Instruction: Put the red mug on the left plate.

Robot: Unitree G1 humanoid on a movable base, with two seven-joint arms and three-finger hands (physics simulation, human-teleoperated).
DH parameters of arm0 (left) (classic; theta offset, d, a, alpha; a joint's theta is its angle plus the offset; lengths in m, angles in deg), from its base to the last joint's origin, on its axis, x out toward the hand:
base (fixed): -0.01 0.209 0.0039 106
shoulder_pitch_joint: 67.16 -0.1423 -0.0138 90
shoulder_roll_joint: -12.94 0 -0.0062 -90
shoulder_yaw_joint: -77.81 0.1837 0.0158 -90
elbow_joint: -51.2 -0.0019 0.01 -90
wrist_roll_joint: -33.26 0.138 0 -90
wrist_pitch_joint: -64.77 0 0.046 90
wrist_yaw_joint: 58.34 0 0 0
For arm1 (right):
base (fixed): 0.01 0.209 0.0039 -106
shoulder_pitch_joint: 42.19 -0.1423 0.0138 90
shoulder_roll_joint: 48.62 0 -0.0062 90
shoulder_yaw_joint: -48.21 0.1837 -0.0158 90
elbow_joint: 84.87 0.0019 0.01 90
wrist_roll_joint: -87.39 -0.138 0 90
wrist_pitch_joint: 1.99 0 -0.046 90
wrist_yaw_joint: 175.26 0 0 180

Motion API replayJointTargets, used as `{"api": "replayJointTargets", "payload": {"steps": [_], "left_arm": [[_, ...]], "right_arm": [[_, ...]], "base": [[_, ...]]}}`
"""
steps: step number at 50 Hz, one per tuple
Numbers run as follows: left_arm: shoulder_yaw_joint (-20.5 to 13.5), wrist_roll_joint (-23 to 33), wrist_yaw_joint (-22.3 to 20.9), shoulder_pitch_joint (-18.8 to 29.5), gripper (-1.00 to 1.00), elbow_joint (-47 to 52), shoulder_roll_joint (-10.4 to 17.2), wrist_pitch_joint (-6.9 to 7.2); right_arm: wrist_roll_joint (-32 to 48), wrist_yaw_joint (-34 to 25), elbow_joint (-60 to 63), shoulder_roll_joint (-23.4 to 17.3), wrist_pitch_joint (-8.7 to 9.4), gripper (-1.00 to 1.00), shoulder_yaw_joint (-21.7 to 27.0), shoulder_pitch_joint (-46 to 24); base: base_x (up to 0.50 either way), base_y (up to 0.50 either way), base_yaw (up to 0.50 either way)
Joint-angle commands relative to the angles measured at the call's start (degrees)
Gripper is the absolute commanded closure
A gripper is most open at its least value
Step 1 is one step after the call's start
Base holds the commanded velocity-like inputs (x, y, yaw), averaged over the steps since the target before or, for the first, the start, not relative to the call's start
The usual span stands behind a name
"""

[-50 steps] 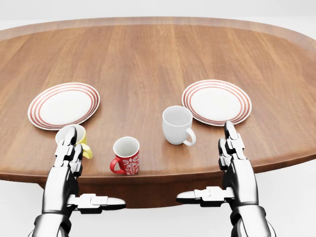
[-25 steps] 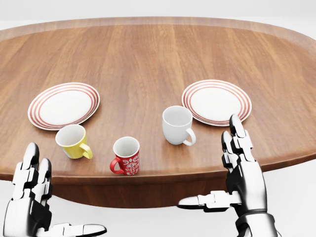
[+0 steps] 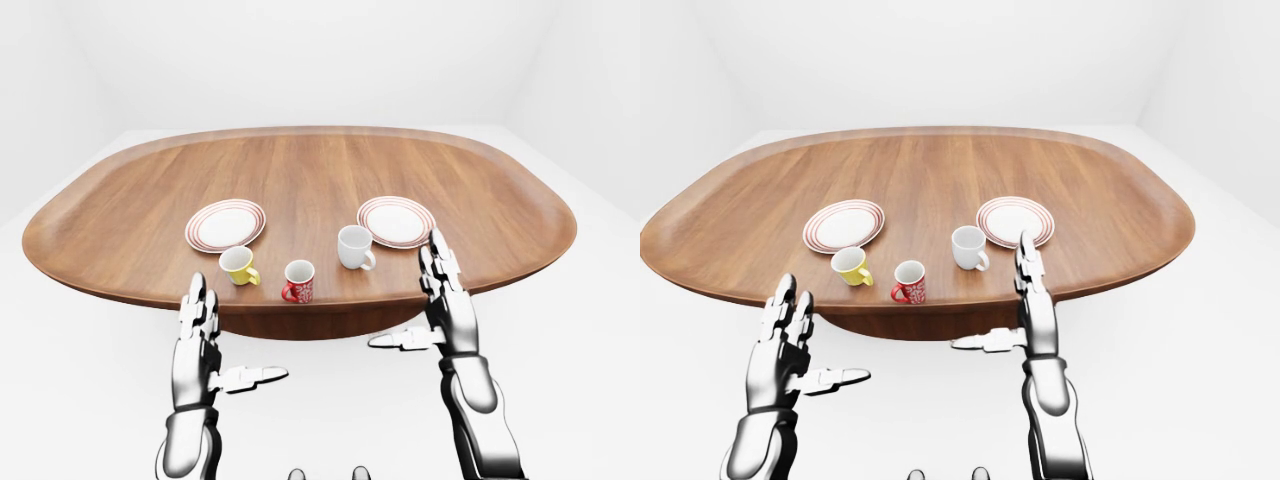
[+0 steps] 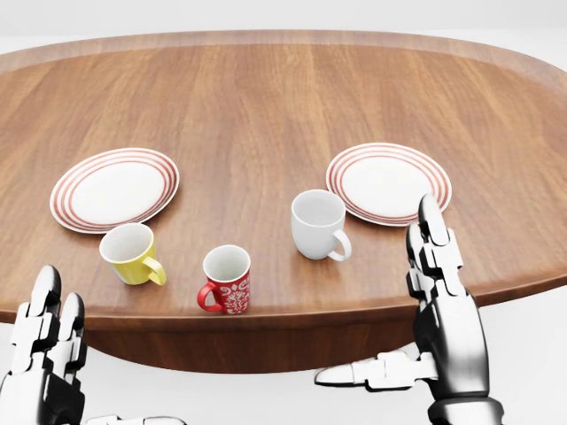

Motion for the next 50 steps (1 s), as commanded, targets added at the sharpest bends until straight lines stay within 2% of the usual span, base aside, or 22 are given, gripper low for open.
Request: {"api": "replayJointTargets", "payload": {"steps": [1,4,17,28,50], "left_arm": [[0.0,-0.4,-0.2,-0.5,-1.00,1.0,0.0,0.00],[0.0,-0.3,-0.2,-0.5,-1.00,1.0,0.0,0.00],[0.2,-0.3,-0.3,-0.6,-1.00,0.9,0.0,0.00],[0.2,-0.3,-0.4,-0.6,-1.00,0.9,0.0,0.00],[0.2,-0.3,-0.4,-0.6,-1.00,1.0,0.0,0.00]], "right_arm": [[7.5,0.0,10.0,-0.8,0.00,-1.00,-5.2,7.9],[9.1,2.1,11.4,-0.5,0.00,-1.00,-6.5,9.4],[10.1,3.0,11.3,-1.8,0.00,-1.00,-8.0,10.0],[10.6,4.5,10.9,-1.2,0.00,-1.00,-7.4,9.6],[9.6,4.3,9.5,-1.0,0.00,-1.00,-6.4,8.1]], "base": [[0.00,0.00,0.00],[0.00,0.00,0.00],[0.00,0.00,0.00],[0.00,0.00,0.00],[0.20,0.49,0.00]]}}
